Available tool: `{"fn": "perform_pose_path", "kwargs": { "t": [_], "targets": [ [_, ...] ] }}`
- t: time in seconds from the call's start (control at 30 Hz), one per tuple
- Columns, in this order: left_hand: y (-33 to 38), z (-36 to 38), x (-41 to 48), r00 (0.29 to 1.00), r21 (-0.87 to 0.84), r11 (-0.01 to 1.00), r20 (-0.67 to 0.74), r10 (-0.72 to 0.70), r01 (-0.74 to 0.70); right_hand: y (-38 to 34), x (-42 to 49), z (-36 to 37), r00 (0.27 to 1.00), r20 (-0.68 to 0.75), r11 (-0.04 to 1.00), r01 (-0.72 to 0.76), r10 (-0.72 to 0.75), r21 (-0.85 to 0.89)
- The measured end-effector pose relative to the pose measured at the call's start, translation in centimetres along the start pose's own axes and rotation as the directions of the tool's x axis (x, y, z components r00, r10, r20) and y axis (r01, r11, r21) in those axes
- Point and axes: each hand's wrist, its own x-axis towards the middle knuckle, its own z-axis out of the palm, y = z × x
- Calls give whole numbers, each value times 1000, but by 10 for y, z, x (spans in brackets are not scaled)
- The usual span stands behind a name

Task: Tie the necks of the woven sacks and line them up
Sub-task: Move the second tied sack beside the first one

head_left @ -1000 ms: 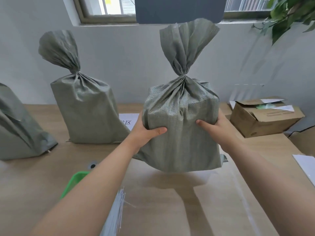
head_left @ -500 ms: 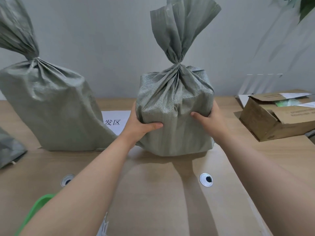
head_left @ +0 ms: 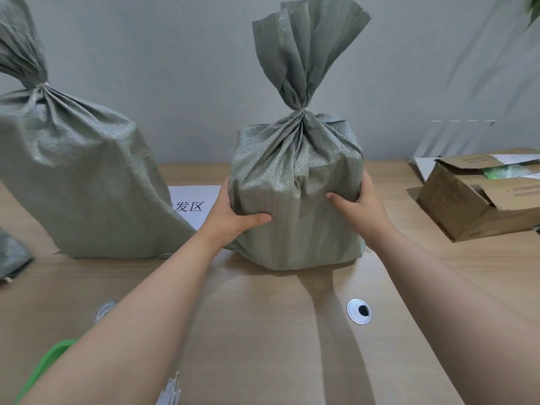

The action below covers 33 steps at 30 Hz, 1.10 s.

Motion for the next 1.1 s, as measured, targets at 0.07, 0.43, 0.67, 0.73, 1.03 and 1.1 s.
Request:
{"fn": "perform_pose_path", "kwargs": {
  "t": [0.07, 0.43, 0.67, 0.73, 1.03, 1.1],
  "targets": [
    [3, -3, -2, 1000, -10, 1000, -10, -20, 19, -2, 1, -3, 1000, 16, 1000, -1, 1, 13],
    [15, -7, -10, 998, -19, 997, -12, -69, 69, -19, -2, -18, 998, 16, 998, -57, 57, -6],
    [26, -11, -47, 983, 77, 983, -94, -161, 168, -28, -40, -21, 997, 32, 987, -63, 68, -147],
    [27, -14, -66, 978, 100, 978, -110, -174, 185, -31, -59, -23, 996, 54, 983, -60, 70, -171],
    [68, -12, -168, 992, 83, 994, -116, -57, 66, -71, -147, -23, 986, 156, 985, -24, 51, -173],
    [80, -14, -193, 993, 83, 995, -106, -49, 58, -87, -170, -21, 985, 171, 985, -1, 31, -172]
  ]
}}
